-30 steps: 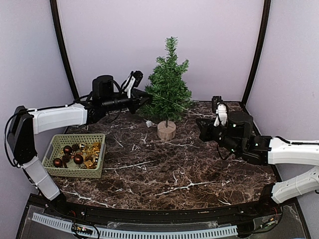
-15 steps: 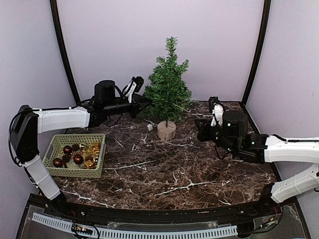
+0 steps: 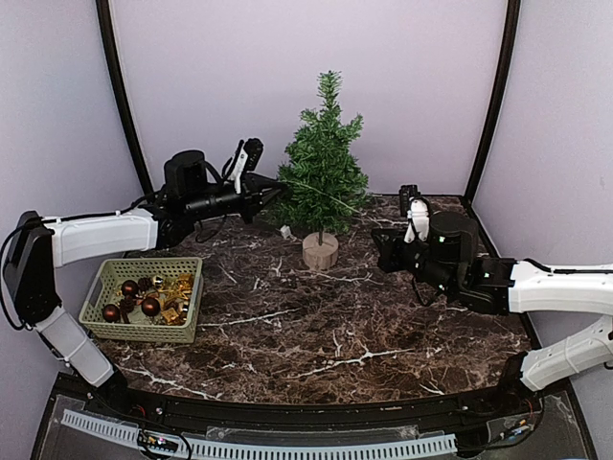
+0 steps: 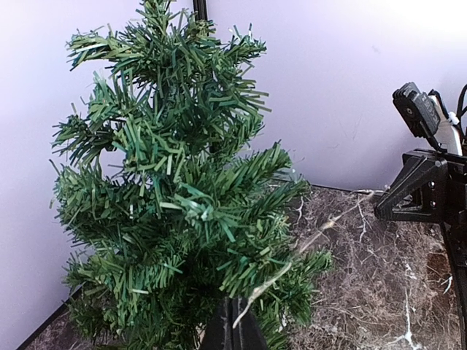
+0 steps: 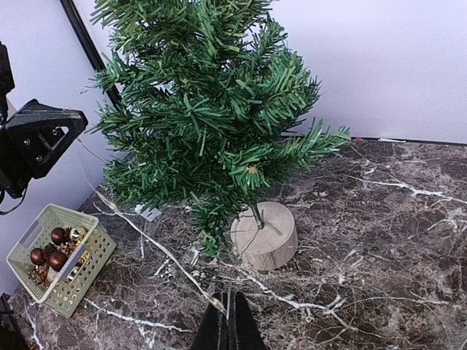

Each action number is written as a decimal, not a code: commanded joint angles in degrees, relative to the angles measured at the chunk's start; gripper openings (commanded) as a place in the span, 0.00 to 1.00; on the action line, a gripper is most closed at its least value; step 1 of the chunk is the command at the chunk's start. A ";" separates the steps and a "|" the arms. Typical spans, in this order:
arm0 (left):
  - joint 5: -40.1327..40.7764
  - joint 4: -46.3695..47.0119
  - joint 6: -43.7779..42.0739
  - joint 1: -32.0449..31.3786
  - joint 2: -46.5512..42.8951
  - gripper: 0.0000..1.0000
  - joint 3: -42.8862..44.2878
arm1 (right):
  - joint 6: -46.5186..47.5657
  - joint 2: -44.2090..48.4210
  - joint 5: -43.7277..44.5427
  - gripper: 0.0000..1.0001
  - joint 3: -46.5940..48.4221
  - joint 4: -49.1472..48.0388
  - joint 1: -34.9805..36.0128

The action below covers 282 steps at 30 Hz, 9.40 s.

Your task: Decorate the small christmas tree

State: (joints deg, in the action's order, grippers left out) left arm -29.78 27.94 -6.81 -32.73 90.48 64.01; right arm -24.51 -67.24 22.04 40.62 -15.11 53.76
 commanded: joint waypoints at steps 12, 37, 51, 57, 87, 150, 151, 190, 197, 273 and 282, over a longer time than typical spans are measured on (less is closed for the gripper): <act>1.66 0.75 -0.75 0.21 0.34 0.00 -1.01 | -1.88 -0.37 2.09 0.00 1.57 -0.41 0.38; 2.17 -5.70 -2.08 0.30 7.78 0.00 9.19 | -4.34 -2.37 7.73 0.00 3.26 3.96 -0.50; 1.85 -11.31 -3.44 0.30 11.77 0.09 14.13 | -8.16 -6.05 1.62 0.00 2.90 1.35 -7.45; 3.12 -11.24 -3.47 0.30 8.64 0.24 12.84 | -7.34 -7.11 0.89 0.00 4.35 1.58 -9.72; 4.96 -9.67 19.68 -1.60 -1.75 0.76 -1.42 | -4.98 -1.69 0.43 0.00 4.47 3.42 -15.08; 5.50 -7.61 19.40 5.24 9.80 0.00 9.15 | -7.49 -7.62 -10.10 0.00 -1.08 7.32 -10.52; 5.21 -7.19 19.21 5.36 9.80 0.01 8.99 | -7.84 -7.96 -9.60 0.00 -0.67 7.04 -10.55; 26.35 -3.03 39.72 -15.19 6.93 0.82 1.27 | -8.30 -14.92 -9.30 0.00 2.60 0.92 -11.00; 26.44 -1.65 40.00 -15.26 11.14 0.84 4.49 | -8.26 -15.23 -9.69 0.00 2.18 0.62 -11.39; 29.96 -15.90 27.40 -7.98 -2.91 0.00 -3.75 | 3.16 -6.43 -8.69 0.00 19.22 22.41 -7.00; 28.49 -15.82 26.98 -7.73 -3.64 0.00 -4.86 | 5.83 -11.52 -3.24 0.00 25.18 24.37 -8.16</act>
State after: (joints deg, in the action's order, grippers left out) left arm -0.89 11.55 21.19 -41.01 90.06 60.03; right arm -20.05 -76.62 15.66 63.13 9.58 46.37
